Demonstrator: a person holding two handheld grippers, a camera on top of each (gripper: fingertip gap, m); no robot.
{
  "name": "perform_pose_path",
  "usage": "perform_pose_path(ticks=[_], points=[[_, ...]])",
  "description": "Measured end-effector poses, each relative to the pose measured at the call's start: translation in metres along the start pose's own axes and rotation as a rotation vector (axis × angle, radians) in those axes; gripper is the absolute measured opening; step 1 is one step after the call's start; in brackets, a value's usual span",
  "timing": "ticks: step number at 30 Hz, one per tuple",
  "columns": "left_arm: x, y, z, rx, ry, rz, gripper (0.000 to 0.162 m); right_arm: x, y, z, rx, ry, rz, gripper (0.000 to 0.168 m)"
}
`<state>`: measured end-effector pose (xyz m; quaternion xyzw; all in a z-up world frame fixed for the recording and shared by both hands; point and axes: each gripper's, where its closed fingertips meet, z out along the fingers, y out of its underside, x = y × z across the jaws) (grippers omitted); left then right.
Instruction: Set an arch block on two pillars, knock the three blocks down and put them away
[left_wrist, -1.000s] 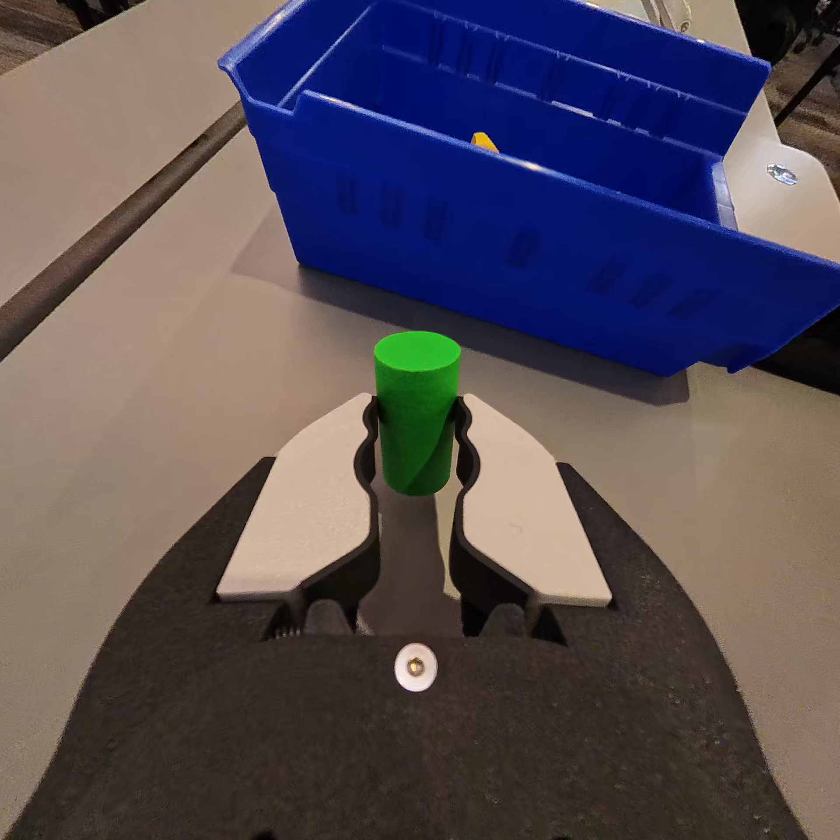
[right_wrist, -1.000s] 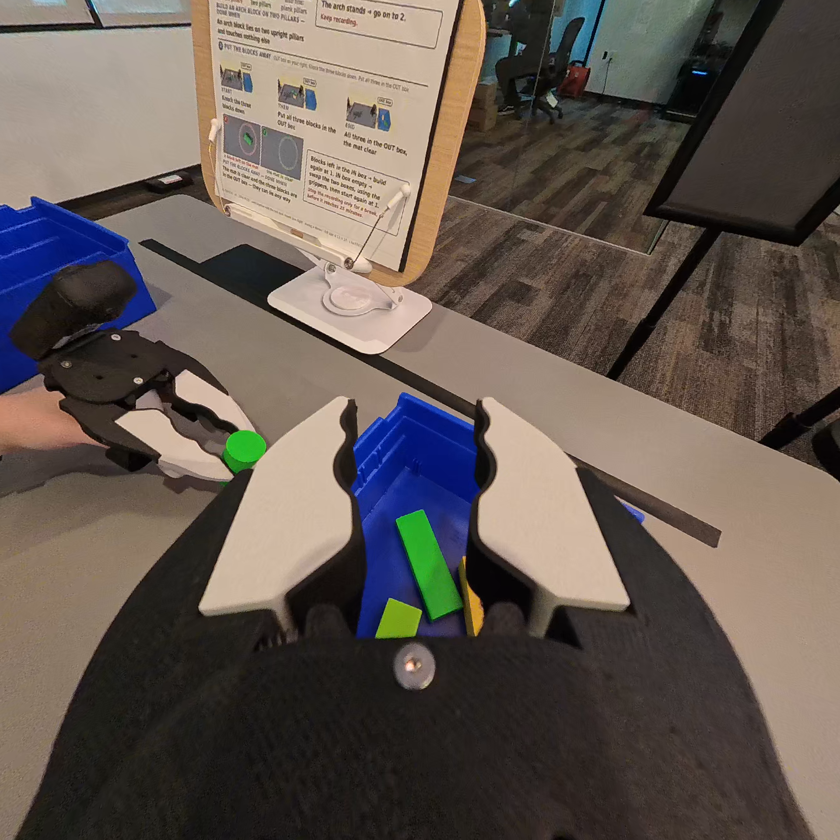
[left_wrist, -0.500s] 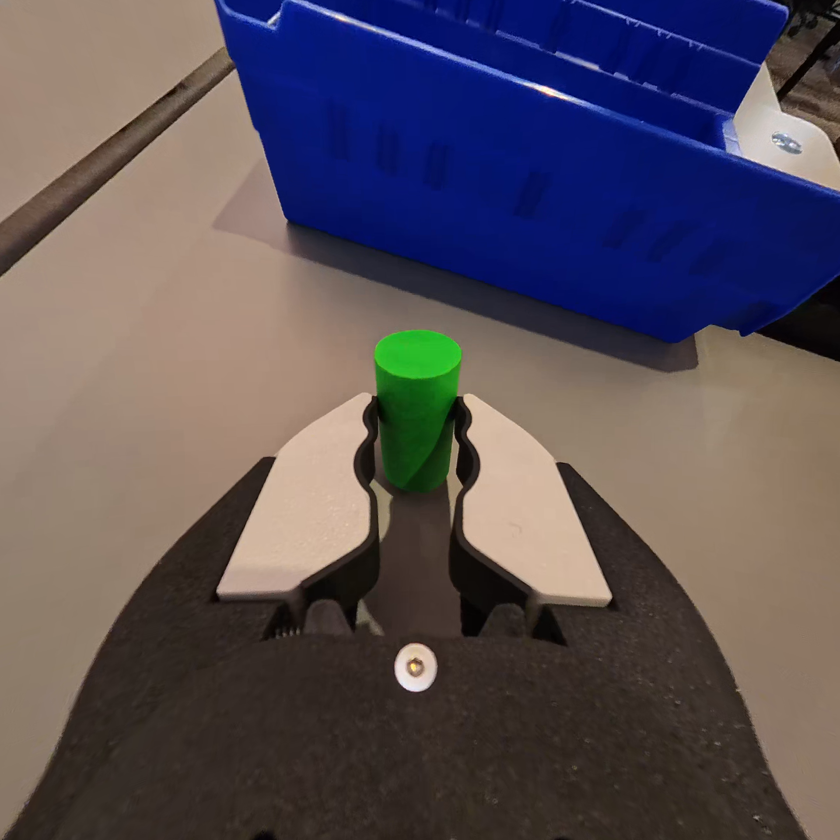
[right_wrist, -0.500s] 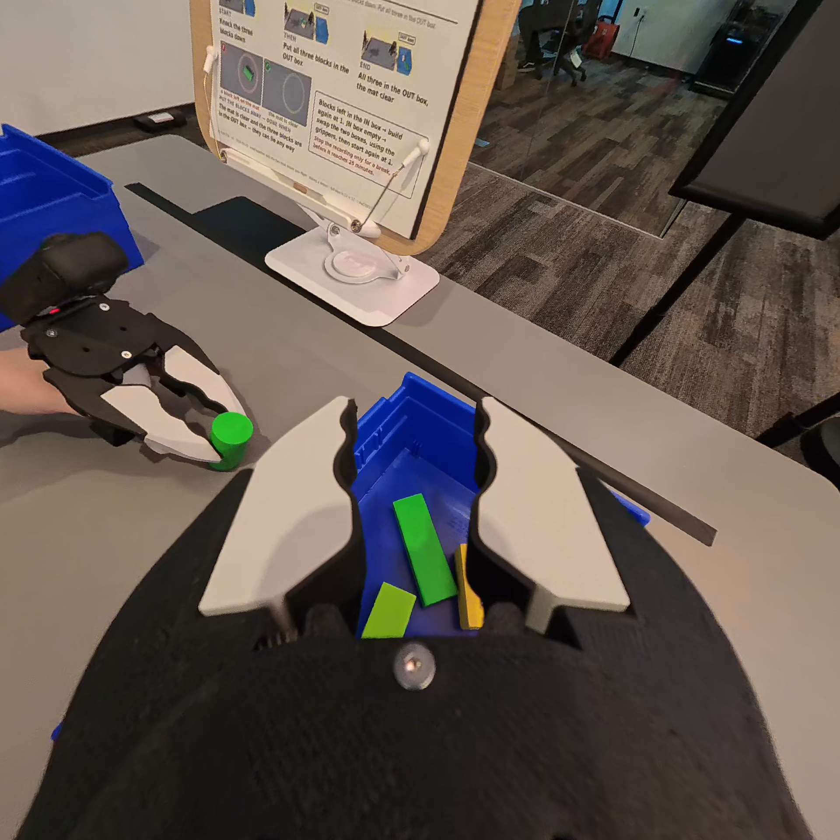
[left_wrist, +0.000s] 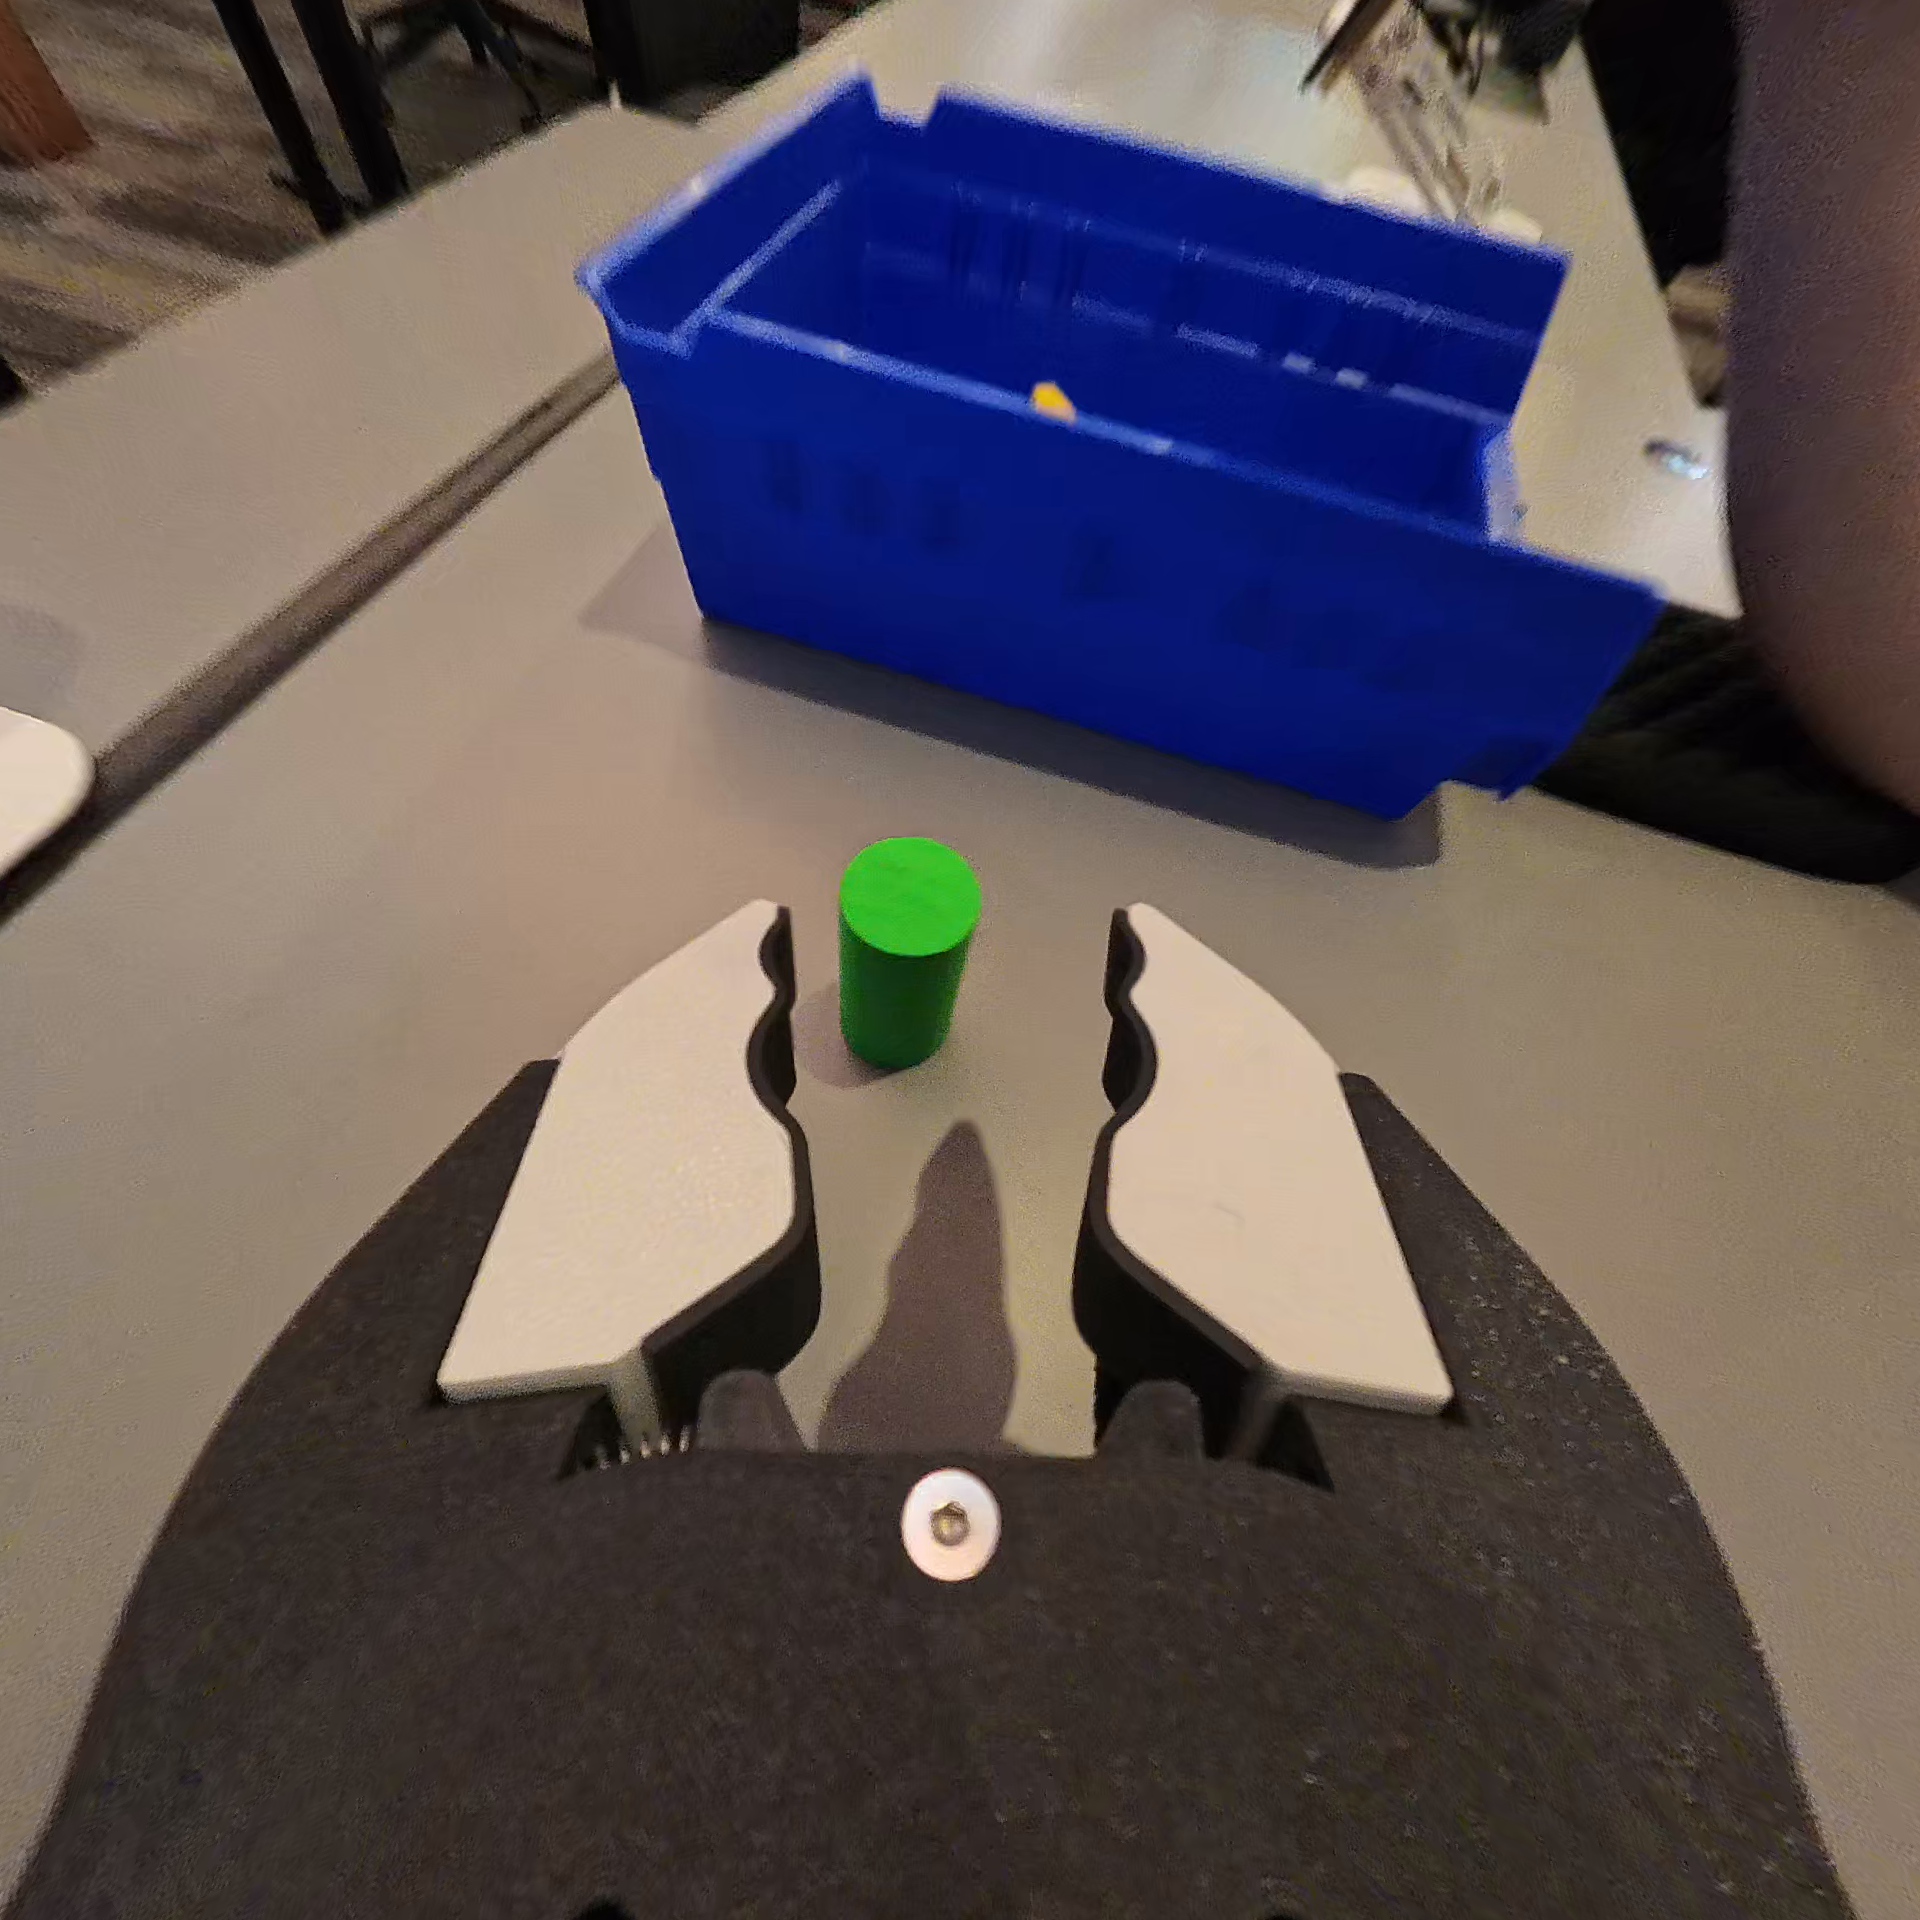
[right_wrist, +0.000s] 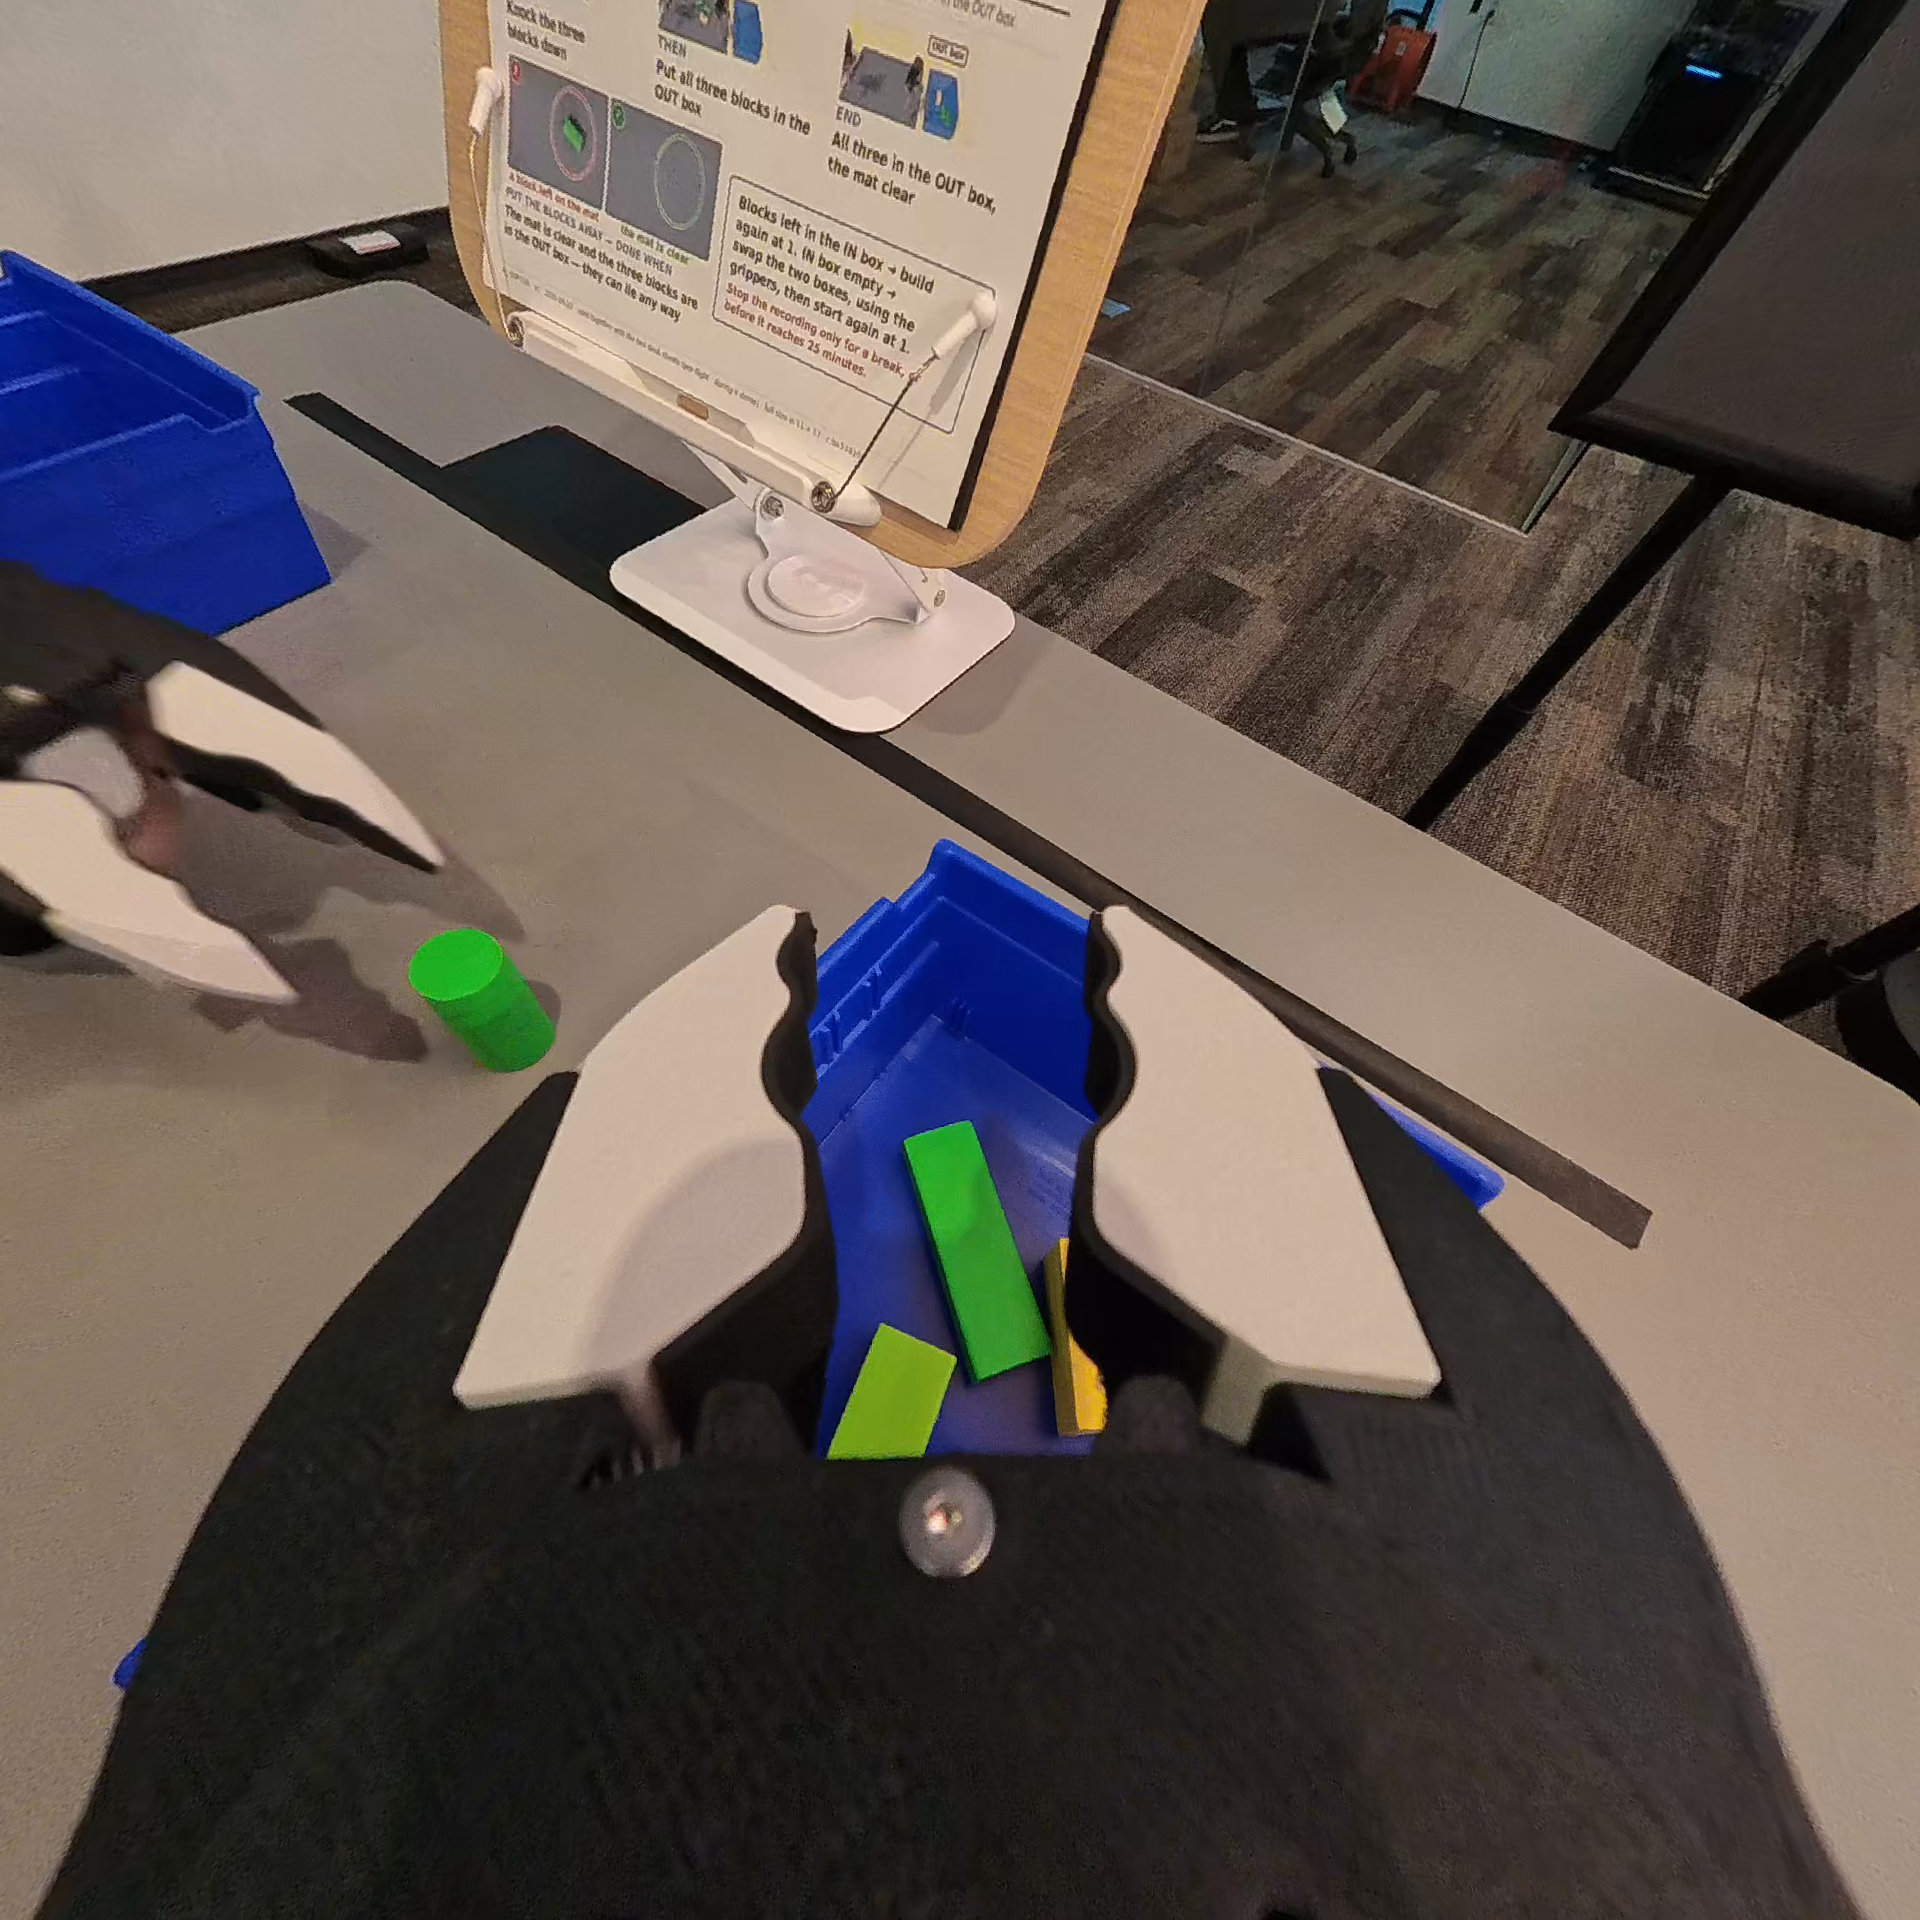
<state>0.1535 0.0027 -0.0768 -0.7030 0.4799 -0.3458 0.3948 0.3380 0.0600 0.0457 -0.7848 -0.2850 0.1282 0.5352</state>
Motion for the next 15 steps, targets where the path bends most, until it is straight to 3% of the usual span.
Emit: perform_pose_path(ticks=[3, 5, 8, 10, 11, 15], points=[[0.015, -0.022, -0.059, 0.054, -0.098, 0.053, 0.051, 0.000, 0.000, -0.001, 0.003, -0.003, 0.002, 0.051], [0.017, -0.021, -0.111, -0.033, -0.206, 0.102, 0.053, -0.001, -0.001, -0.001, 0.000, 0.000, -0.005, 0.051], [0.010, 0.010, -0.200, -0.317, -0.369, 0.141, 0.056, -0.004, -0.004, -0.001, 0.003, 0.000, -0.020, 0.051], [-0.006, 0.035, -0.258, -0.473, -0.515, 0.145, 0.068, -0.010, -0.006, -0.002, 0.002, -0.022, -0.029, 0.051], [-0.014, 0.047, -0.282, -0.527, -0.578, 0.128, 0.064, -0.013, -0.009, -0.004, 0.008, -0.037, -0.030, 0.051], [-0.026, 0.093, -0.318, -0.565, -0.604, -0.144, 0.059, -0.020, -0.018, -0.013, 0.058, -0.081, -0.004, 0.051]])
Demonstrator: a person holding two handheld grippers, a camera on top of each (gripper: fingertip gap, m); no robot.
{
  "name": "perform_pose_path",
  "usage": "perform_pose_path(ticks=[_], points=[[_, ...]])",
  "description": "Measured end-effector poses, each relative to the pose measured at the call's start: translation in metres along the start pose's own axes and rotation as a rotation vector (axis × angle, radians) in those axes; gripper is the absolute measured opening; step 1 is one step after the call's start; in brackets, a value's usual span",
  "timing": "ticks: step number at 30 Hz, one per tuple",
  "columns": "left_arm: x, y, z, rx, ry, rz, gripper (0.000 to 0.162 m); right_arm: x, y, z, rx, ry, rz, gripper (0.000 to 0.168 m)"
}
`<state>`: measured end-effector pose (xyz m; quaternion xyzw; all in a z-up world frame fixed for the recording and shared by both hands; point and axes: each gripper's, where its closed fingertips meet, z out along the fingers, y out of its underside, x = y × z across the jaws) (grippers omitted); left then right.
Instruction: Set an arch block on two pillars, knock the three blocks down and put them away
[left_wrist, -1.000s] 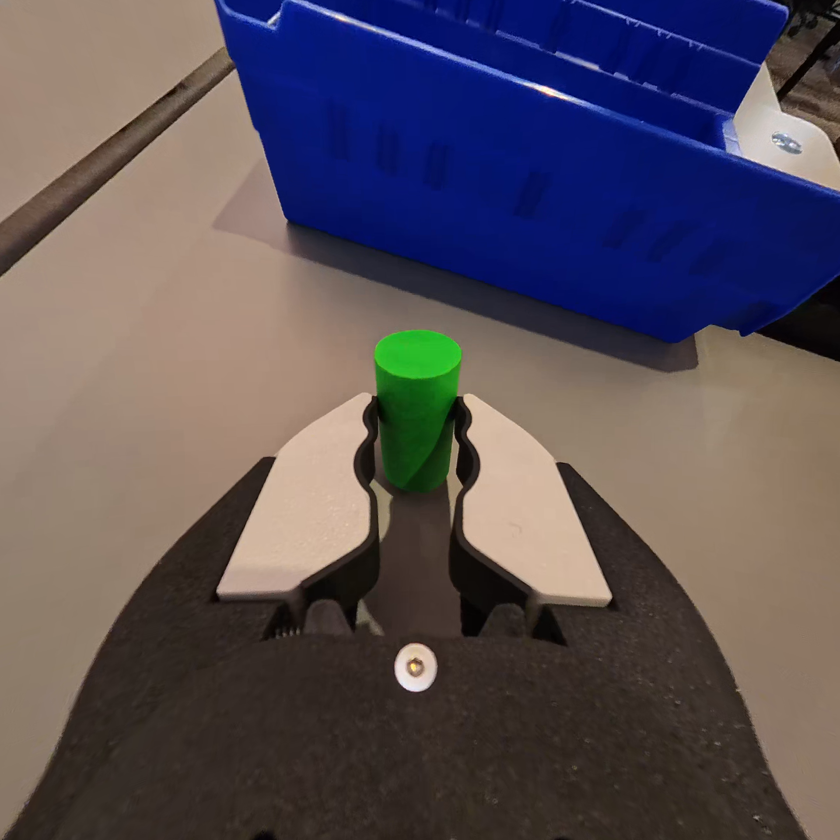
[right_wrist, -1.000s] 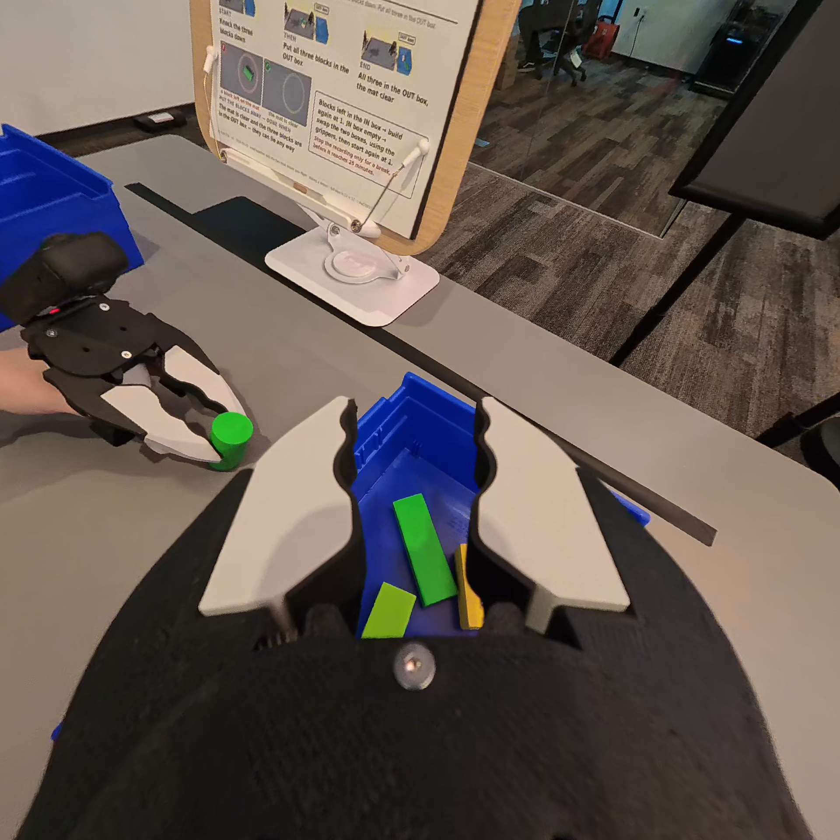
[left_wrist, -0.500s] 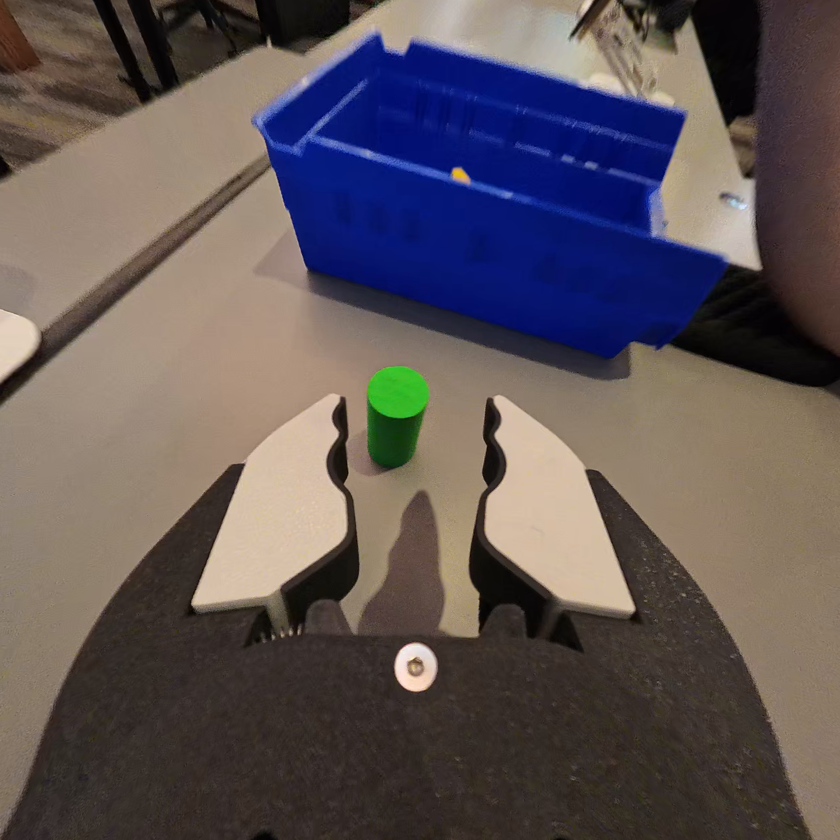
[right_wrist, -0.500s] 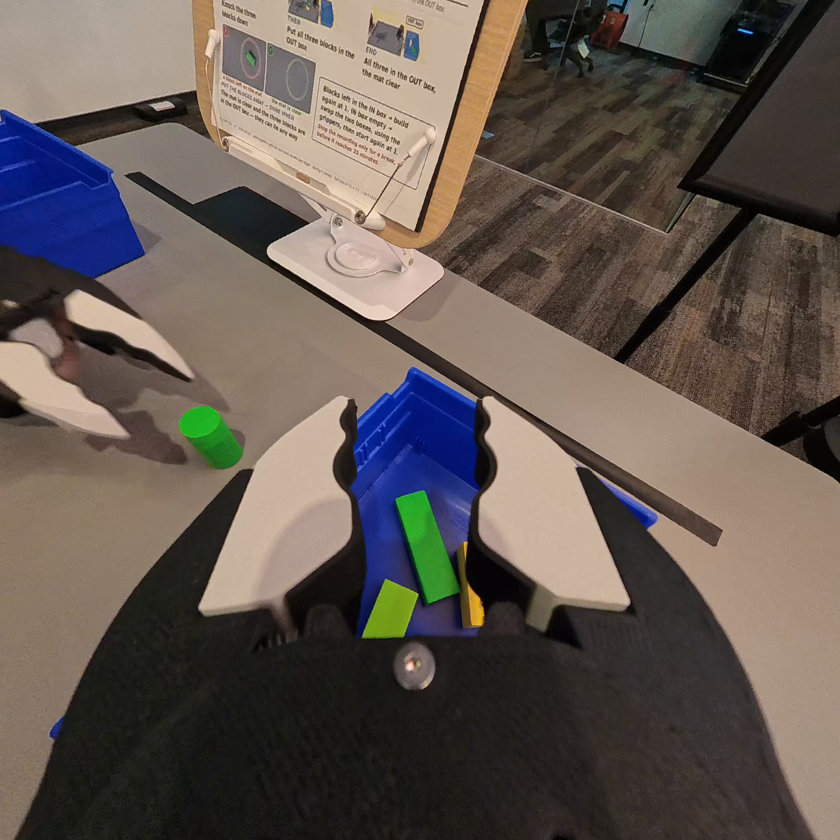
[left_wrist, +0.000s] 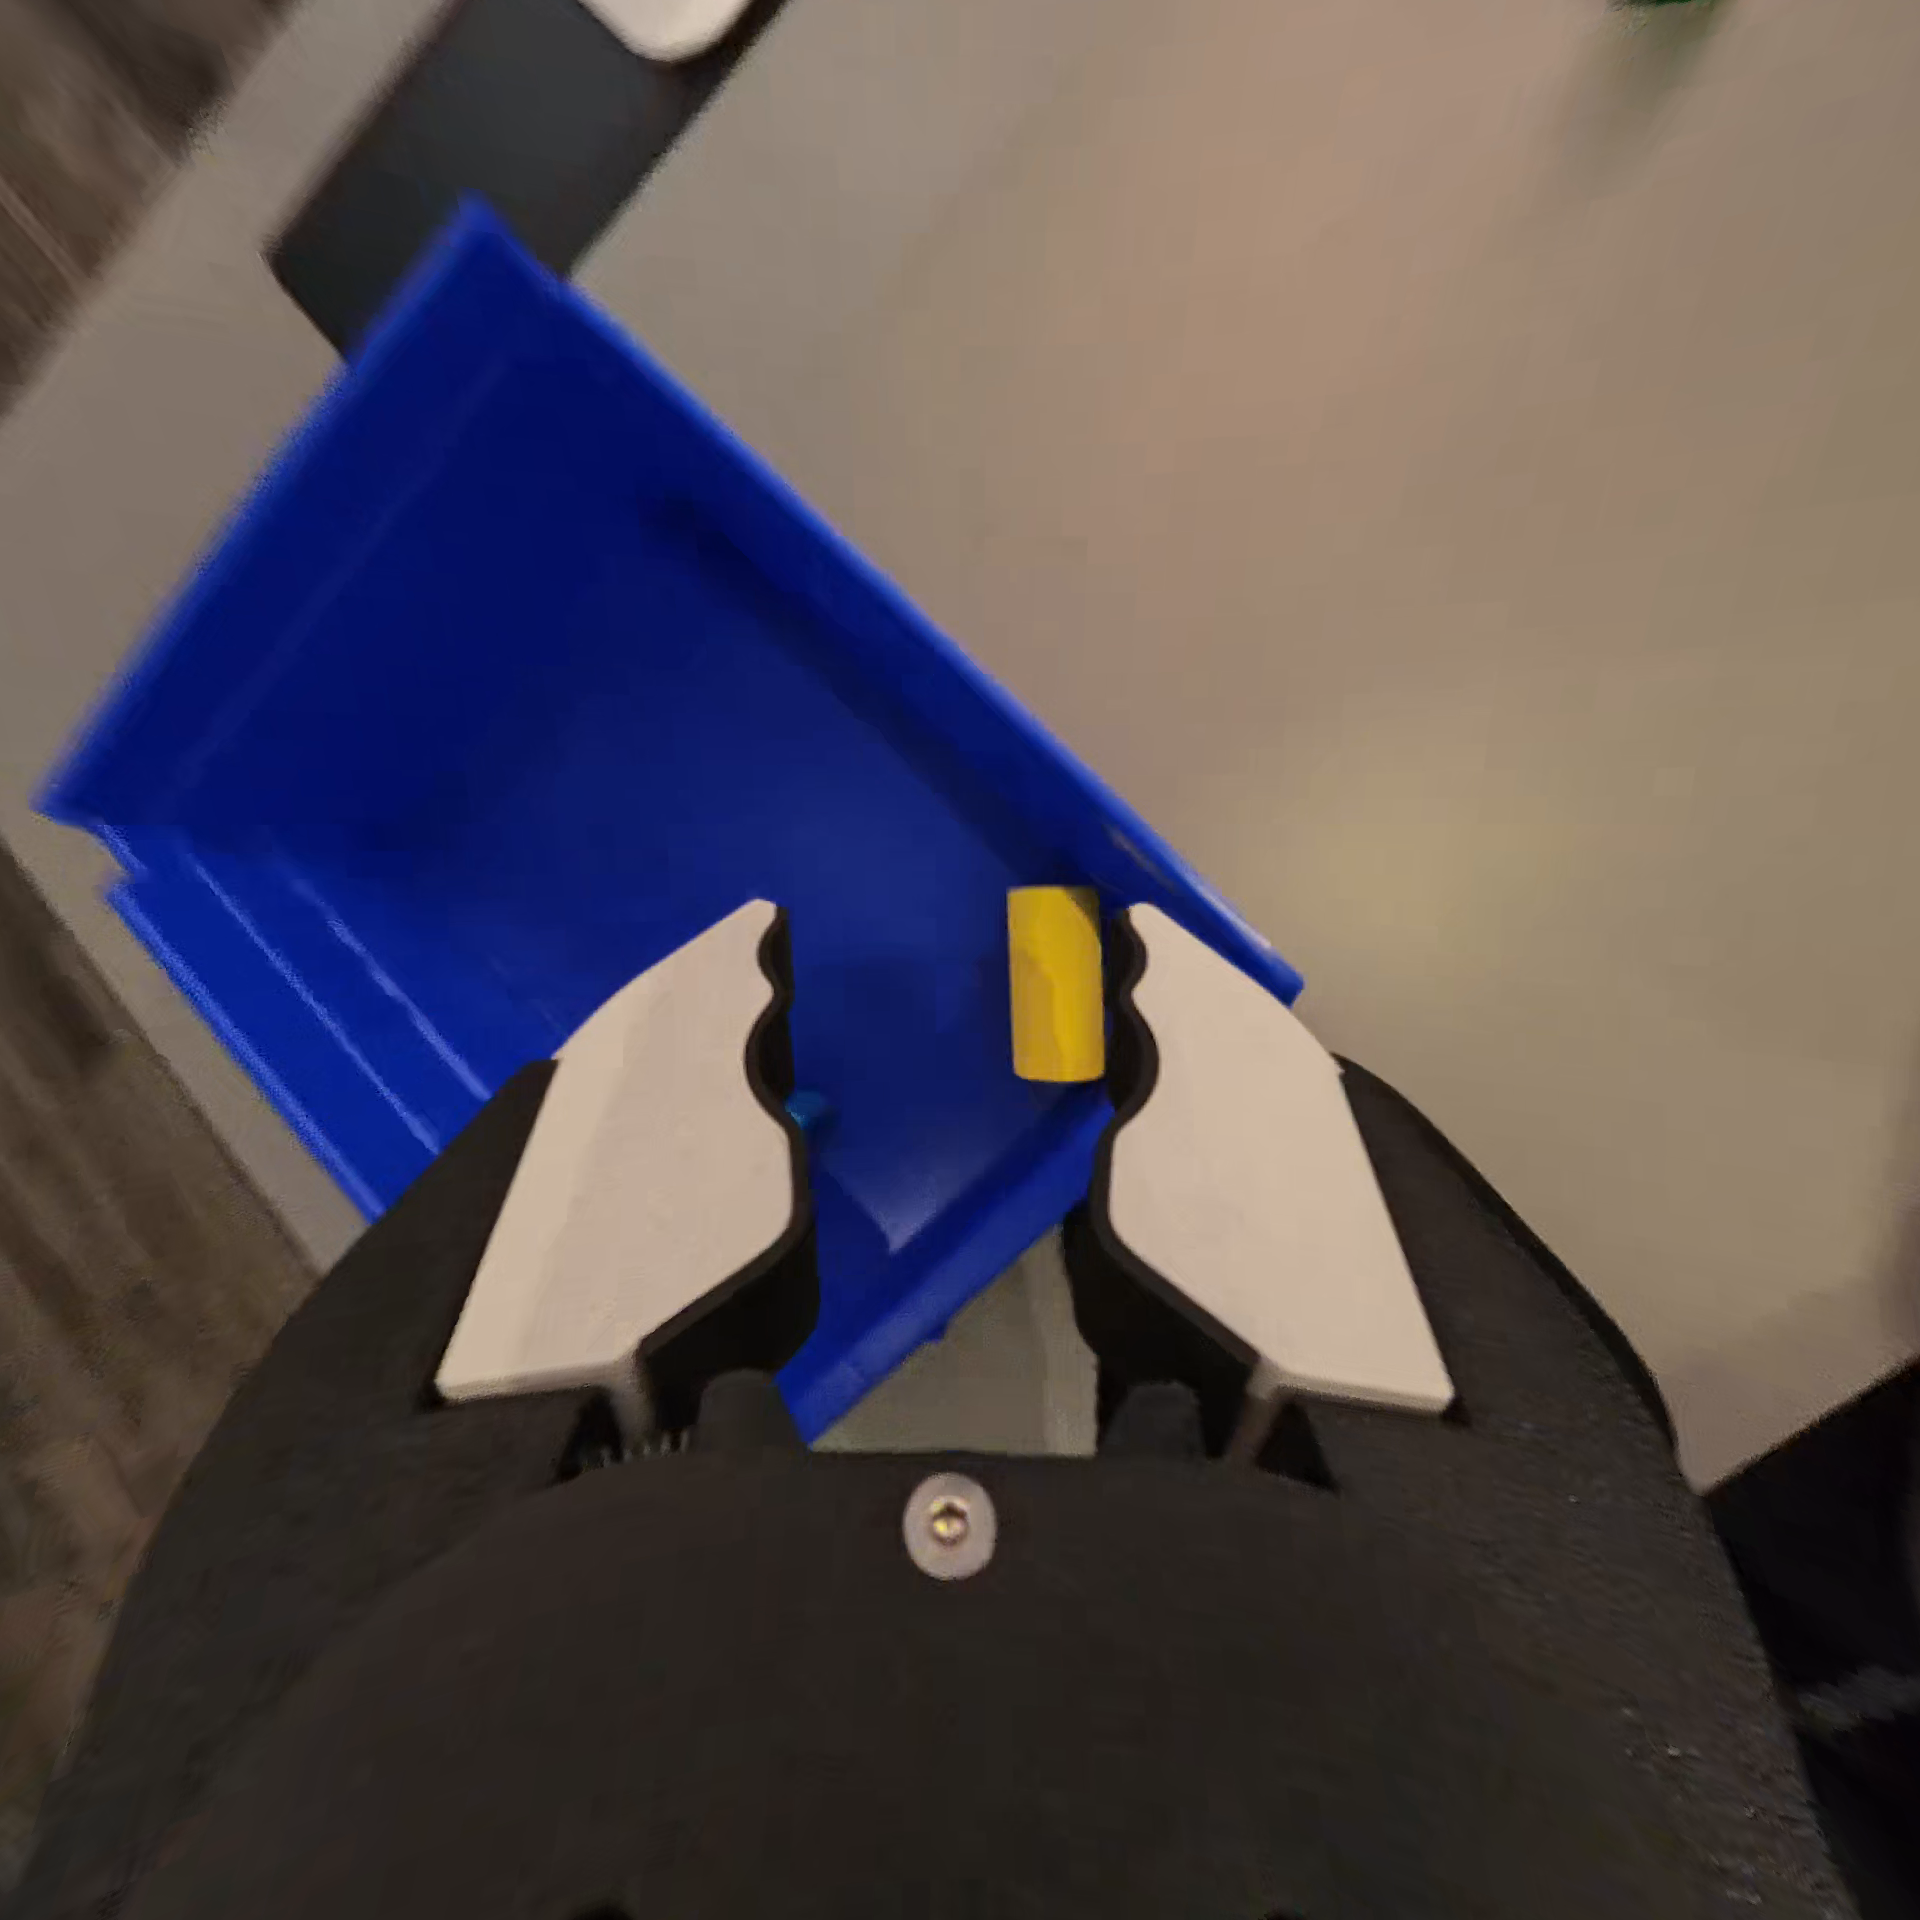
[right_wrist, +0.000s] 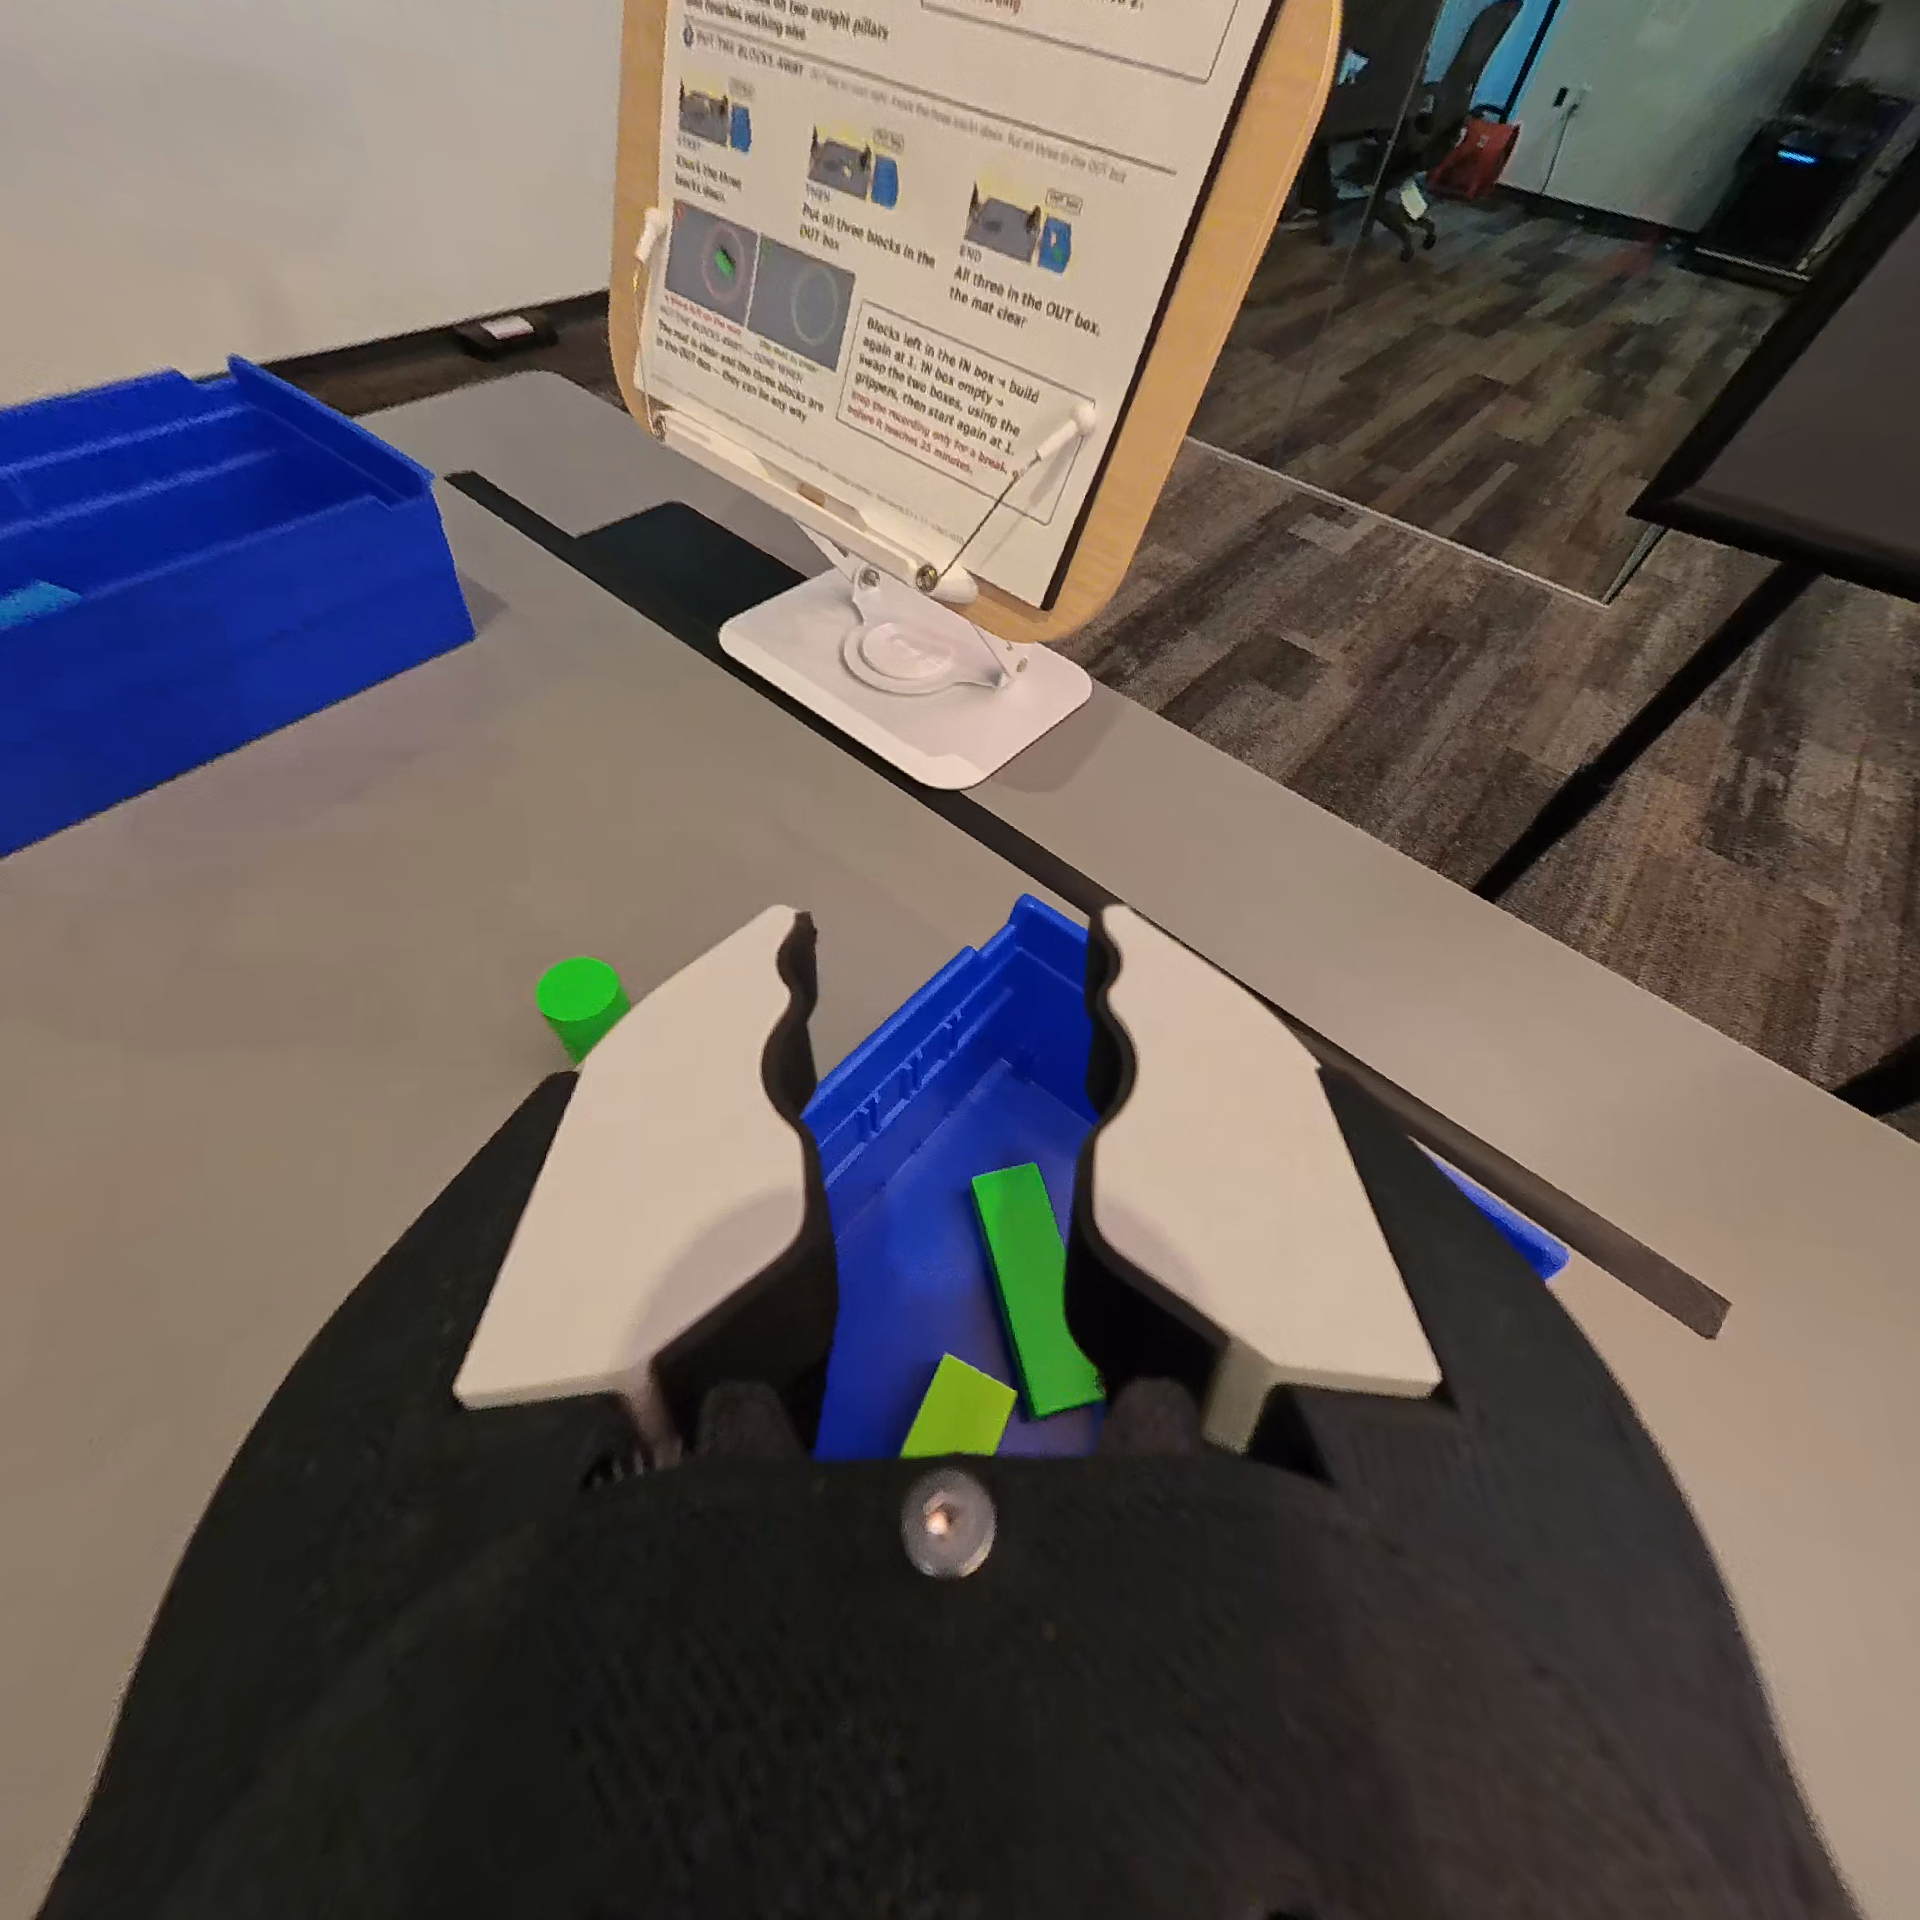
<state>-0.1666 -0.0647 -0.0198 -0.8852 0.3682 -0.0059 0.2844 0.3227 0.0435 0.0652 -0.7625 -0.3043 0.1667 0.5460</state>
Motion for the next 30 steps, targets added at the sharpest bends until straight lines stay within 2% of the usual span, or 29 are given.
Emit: perform_pose_path(ticks=[5, 7, 10, 16, 18, 25, 27, 30], points=[[0.008, 0.034, 0.040, -0.120, 0.141, -0.079, 0.045, 0.005, 0.005, -0.005, -0.007, 0.013, 0.022, 0.051], [0.010, 0.045, 0.057, -0.194, 0.164, -0.093, 0.045, 0.009, 0.010, -0.006, -0.015, 0.017, 0.043, 0.051], [0.020, 0.050, 0.077, -0.215, 0.225, -0.114, 0.044, 0.012, 0.013, -0.006, -0.013, 0.009, 0.066, 0.051], [0.032, 0.077, 0.092, -0.372, 0.280, -0.109, 0.047, 0.015, 0.012, -0.007, -0.004, 0.001, 0.075, 0.051], [0.038, 0.076, 0.093, -0.396, 0.323, -0.139, 0.038, 0.015, 0.013, -0.006, -0.010, 0.001, 0.072, 0.051], [0.034, 0.080, 0.096, -0.513, 0.319, -0.163, 0.032, 0.014, 0.018, -0.002, -0.048, 0.009, 0.049, 0.051], [0.024, 0.082, 0.095, -0.529, 0.265, -0.156, 0.032, 0.013, 0.019, -0.002, -0.056, 0.010, 0.045, 0.051], [-0.001, 0.075, 0.083, -0.440, 0.159, -0.157, 0.032, 0.014, 0.021, -0.001, -0.065, 0.015, 0.040, 0.051]])
